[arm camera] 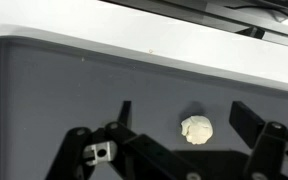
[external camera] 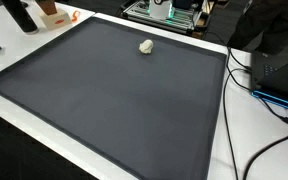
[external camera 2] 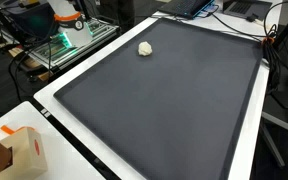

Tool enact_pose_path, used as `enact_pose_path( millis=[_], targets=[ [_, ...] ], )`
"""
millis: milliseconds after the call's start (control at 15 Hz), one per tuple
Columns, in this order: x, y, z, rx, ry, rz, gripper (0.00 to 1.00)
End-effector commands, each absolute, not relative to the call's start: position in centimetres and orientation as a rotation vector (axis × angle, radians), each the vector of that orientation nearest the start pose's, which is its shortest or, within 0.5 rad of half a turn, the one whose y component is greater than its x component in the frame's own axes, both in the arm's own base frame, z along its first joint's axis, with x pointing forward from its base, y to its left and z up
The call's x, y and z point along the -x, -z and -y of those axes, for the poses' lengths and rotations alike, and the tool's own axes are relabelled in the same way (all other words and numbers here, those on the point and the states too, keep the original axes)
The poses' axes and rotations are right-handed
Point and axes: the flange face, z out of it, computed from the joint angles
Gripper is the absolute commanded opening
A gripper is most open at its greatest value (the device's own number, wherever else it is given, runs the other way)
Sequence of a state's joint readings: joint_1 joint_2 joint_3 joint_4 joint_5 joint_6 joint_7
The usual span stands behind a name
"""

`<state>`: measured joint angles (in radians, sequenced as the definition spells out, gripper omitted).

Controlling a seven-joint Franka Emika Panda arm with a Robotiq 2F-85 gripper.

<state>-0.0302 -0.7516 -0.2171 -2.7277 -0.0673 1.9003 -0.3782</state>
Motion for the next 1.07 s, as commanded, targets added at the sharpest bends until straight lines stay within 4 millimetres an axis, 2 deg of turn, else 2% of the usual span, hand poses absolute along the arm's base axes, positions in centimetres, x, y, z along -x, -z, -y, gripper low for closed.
enact_pose_path(
  millis=[0,800,1000],
  targets=[
    [-30.2,-42.6,7.7,3.017,-0.09,0.332,1.0],
    [-30.2,-42.6,7.7,3.016,-0.092,0.332,1.0],
    [-33.1,-42.7,6.1,2.928,-0.085,0.234,1.0]
  ],
)
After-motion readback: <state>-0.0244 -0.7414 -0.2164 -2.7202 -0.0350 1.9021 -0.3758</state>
